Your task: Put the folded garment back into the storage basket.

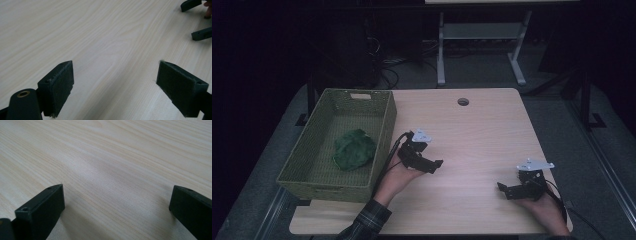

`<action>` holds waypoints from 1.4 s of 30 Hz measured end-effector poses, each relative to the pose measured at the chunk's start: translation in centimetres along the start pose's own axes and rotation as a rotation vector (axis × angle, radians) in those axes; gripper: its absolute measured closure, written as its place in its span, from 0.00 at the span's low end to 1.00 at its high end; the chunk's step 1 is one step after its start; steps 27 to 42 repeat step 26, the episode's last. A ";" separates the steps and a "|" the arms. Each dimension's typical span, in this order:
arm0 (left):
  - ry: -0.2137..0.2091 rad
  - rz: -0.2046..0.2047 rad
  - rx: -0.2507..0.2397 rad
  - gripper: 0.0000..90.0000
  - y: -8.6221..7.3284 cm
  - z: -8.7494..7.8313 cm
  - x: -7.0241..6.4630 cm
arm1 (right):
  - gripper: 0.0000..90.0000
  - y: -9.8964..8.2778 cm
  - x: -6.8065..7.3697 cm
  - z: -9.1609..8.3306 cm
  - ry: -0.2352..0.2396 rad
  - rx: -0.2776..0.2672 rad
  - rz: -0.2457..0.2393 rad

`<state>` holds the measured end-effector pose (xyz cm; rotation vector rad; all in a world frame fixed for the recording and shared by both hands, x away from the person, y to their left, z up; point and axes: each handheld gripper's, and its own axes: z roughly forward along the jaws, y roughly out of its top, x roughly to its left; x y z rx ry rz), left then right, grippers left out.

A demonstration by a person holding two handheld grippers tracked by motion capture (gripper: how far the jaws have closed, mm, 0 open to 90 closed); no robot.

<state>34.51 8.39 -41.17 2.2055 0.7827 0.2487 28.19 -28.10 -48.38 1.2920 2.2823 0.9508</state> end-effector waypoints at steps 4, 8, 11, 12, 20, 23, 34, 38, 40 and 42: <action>0.008 0.002 0.020 0.15 -1.1 1.5 -0.1 | 0.00 0.0 0.0 0.0 0.000 0.000 -0.001; 0.012 0.000 0.036 0.15 -2.2 2.7 0.0 | 0.00 0.0 0.0 0.0 0.000 0.000 -0.001; 0.024 0.016 0.053 0.15 -3.0 3.7 0.0 | 0.00 0.0 0.0 0.0 0.000 0.000 -0.001; 0.030 0.016 0.061 0.15 -3.2 3.9 0.0 | 0.00 0.0 0.0 0.0 0.000 0.000 -0.001; 0.062 0.041 0.046 0.14 -4.3 4.8 -0.1 | 0.00 0.0 0.0 0.0 0.000 0.000 -0.001; 0.061 0.043 0.024 0.14 -4.5 4.9 -0.1 | 0.00 0.0 0.0 0.0 0.000 0.000 -0.001; 0.062 0.041 0.008 0.14 -4.7 4.9 -0.2 | 0.00 0.0 0.0 0.0 0.000 0.000 -0.001; 0.062 0.041 0.008 0.14 -4.7 4.9 -0.2 | 0.00 0.0 0.0 0.0 0.000 0.000 -0.001; 0.062 0.041 0.008 0.14 -4.7 4.9 -0.2 | 0.00 0.0 0.0 0.0 0.000 0.000 -0.001; 0.062 0.041 0.008 0.14 -4.7 4.9 -0.2 | 0.00 0.0 0.0 0.0 0.000 0.000 -0.001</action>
